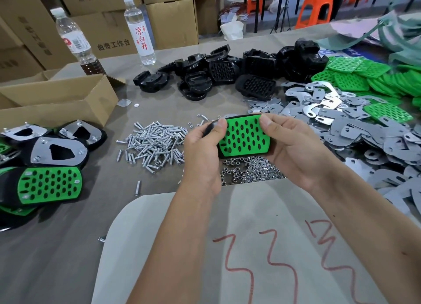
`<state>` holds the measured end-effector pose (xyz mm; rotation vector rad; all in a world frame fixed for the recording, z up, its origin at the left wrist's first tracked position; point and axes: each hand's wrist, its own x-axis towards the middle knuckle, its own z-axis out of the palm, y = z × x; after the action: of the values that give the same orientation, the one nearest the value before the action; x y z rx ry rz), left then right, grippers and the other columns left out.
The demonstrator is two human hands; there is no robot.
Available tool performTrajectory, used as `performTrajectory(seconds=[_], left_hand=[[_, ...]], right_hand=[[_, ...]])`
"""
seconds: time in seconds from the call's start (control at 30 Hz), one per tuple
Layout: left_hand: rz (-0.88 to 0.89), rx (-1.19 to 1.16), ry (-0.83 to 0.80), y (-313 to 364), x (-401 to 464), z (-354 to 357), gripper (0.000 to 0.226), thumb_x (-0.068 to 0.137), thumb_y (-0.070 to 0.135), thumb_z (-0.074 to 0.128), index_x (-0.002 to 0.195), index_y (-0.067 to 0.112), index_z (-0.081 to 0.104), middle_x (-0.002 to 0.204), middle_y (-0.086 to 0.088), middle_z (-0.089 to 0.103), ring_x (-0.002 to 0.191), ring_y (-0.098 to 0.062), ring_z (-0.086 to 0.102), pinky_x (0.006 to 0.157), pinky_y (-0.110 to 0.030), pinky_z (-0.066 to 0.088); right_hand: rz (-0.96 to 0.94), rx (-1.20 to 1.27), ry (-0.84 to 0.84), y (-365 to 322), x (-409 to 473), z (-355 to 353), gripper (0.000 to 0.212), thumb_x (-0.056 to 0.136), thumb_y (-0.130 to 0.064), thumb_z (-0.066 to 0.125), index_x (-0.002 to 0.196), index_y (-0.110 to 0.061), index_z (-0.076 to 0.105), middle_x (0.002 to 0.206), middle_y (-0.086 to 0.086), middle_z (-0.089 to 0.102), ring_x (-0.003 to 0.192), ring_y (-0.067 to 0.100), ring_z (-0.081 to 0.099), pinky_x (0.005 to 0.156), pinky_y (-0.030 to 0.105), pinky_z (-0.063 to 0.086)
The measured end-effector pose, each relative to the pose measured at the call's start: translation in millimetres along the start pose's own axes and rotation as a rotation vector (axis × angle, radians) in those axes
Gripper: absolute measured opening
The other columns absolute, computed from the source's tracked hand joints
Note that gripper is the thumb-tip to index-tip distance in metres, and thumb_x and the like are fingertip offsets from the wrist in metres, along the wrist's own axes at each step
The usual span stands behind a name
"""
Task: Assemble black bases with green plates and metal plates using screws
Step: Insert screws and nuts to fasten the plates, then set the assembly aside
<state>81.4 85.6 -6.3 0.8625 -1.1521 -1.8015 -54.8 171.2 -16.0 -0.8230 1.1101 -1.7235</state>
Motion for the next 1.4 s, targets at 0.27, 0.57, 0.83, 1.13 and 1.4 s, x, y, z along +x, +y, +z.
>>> performTrajectory(seconds=[0.27,0.57,0.83,1.13,1.4], left_hand=[[0.035,0.022,0.137,-3.9,-1.9,4.1,0.019,0.099,0.020,0.067,0.081,0.018,0.072,0.076,0.002,0.072,0.077,-0.019,0.067,0.069,-0.039,0.058],[0.003,0.181,0.049,1.5,4.7,-5.5,0.016,0.095,0.022,0.069,0.079,0.019,0.073,0.089,-0.008,0.074,0.091,-0.036,0.071,0.079,-0.054,0.061],[0.259,0.528,-0.073,-1.4,6.4,-7.3,0.008,0.091,0.029,0.077,0.088,0.022,0.078,0.084,0.004,0.077,0.079,-0.012,0.072,0.073,-0.038,0.060],[0.139,0.352,0.034,-3.8,6.3,-5.4,0.051,0.086,0.051,0.072,0.089,-0.001,0.067,0.081,-0.014,0.073,0.067,-0.015,0.065,0.056,-0.030,0.053],[0.151,0.299,0.030,1.3,-6.6,6.5,0.083,0.071,0.068,0.072,0.085,-0.012,0.053,0.088,-0.034,0.066,0.079,-0.050,0.068,0.070,-0.068,0.057]], right_hand=[[0.018,-0.084,0.060,4.0,0.7,5.5,0.040,0.100,-0.028,0.055,0.121,0.005,0.068,0.118,0.020,0.075,0.115,0.035,0.071,0.098,0.048,0.059],[-0.058,-0.211,0.140,6.4,3.4,3.0,0.032,0.097,-0.030,0.063,0.111,-0.005,0.076,0.109,0.018,0.077,0.107,0.036,0.073,0.093,0.048,0.059],[-0.016,-0.157,0.000,3.7,0.6,-0.9,0.035,0.094,-0.034,0.062,0.103,-0.007,0.081,0.109,0.023,0.075,0.098,0.030,0.073,0.090,0.045,0.062],[-0.091,-0.270,-0.028,0.0,-2.5,1.7,0.019,0.097,-0.019,0.061,0.099,-0.006,0.075,0.097,0.015,0.078,0.089,0.027,0.073,0.078,0.039,0.062],[-0.150,-0.326,0.016,-0.1,-5.2,11.6,0.029,0.108,-0.009,0.046,0.106,0.010,0.068,0.101,0.034,0.070,0.089,0.049,0.068,0.078,0.056,0.060]])
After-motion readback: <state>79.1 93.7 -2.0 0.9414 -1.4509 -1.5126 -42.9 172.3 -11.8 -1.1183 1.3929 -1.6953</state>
